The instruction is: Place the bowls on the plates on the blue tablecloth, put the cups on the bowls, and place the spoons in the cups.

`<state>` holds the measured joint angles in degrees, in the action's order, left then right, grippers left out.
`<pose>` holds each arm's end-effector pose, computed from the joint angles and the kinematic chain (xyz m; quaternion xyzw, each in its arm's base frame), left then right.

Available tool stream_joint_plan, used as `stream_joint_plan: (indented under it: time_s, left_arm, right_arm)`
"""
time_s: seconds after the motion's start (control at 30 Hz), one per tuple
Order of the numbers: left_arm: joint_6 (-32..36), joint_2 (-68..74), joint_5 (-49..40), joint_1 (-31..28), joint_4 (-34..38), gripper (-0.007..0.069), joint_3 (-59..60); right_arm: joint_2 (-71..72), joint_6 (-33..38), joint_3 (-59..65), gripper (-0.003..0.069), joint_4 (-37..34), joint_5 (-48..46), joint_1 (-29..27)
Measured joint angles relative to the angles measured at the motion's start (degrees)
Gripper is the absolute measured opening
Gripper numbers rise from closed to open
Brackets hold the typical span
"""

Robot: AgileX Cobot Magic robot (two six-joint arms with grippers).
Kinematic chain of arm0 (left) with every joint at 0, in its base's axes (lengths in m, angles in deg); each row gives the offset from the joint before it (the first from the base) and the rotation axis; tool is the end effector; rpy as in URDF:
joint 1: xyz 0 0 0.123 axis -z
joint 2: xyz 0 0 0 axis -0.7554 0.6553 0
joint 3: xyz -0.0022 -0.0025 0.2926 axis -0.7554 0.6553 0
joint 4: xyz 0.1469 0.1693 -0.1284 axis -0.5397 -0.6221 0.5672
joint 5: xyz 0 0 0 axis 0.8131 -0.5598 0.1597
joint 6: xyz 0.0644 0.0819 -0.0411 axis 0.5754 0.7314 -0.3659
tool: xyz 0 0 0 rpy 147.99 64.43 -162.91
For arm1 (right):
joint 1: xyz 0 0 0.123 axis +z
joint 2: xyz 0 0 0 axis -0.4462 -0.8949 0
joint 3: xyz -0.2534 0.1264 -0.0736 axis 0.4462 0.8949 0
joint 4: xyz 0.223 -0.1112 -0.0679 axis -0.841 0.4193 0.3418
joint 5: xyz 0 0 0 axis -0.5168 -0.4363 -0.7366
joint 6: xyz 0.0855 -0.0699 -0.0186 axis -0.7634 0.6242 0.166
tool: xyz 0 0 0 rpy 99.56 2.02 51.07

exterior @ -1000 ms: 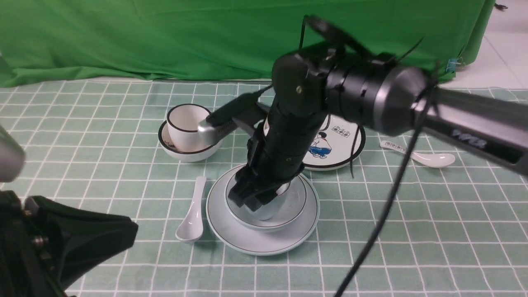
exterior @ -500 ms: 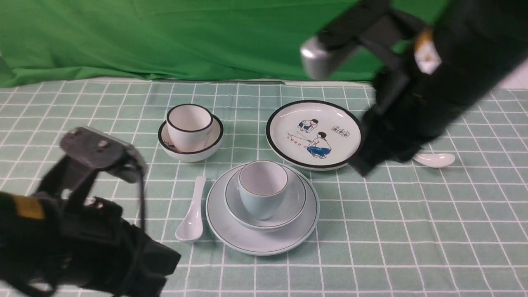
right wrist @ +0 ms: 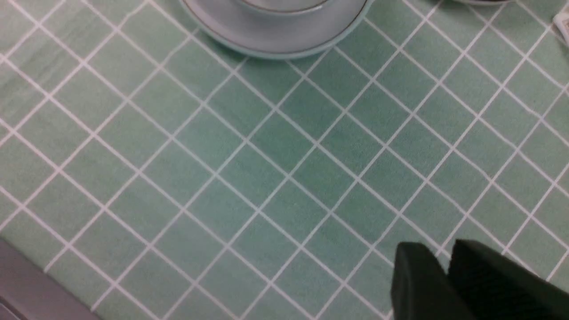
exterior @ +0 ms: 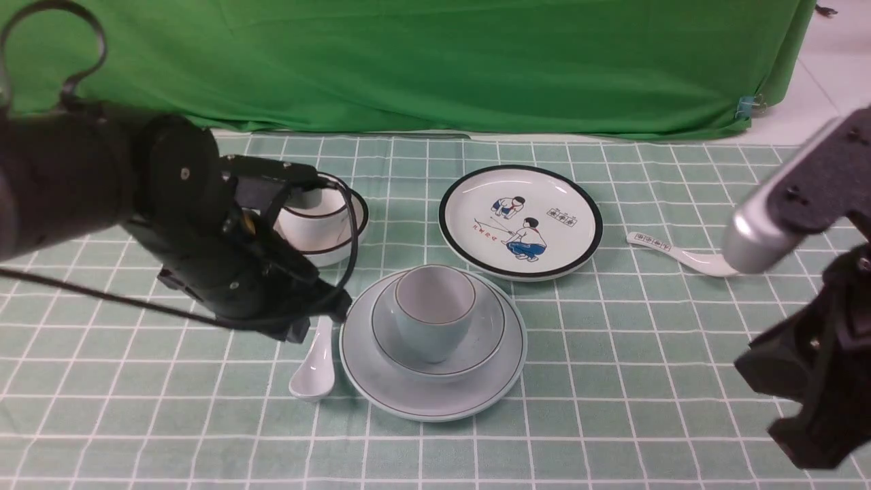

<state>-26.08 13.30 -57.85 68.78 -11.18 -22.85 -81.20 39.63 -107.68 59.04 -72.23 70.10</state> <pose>0.3252 -0.1165 0.2141 0.1519 0.9723 -0.0334 0.1744 0.1602 0.1360 0.3574 -0.3621 0.8638 0.0695 0.3434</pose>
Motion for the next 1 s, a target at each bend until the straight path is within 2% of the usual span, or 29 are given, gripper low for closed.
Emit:
stream_joint_plan:
  time_s: [0.07, 0.3, 0.4, 0.53, 0.7, 1.0]
  left_arm:
    - [0.2, 1.7, 0.0, -0.5, 0.0, 0.013, -1.0]
    - [1.0, 8.0, 5.5, -0.7, -0.5, 0.033, -2.6]
    - [1.2, 9.5, 7.7, -0.7, -0.9, 0.0375, -2.6]
    - [1.3, 11.6, 10.5, -0.7, -1.0, 0.0391, -2.6]
    - [1.3, 13.5, 12.0, -0.8, -1.3, 0.0356, -2.6]
    - [1.4, 15.1, 11.5, -0.9, -2.4, 0.0136, -3.2]
  right_arm:
    - [0.6, 0.0, 0.6, 0.0146, 0.0, 0.1, 0.0]
    - [1.6, -3.2, 1.1, 0.0146, 0.0, 0.5, 0.0]
    - [1.7, -4.0, 1.4, 0.0146, 0.0, 0.6, 0.0]
    - [1.9, -5.3, 1.5, 0.0146, 0.0, 0.7, 0.0]
    - [1.9, -5.5, 1.5, 0.015, 0.0, 0.7, 0.0]
    - [2.0, -5.5, 1.5, 0.0161, 0.0, 0.7, 0.0]
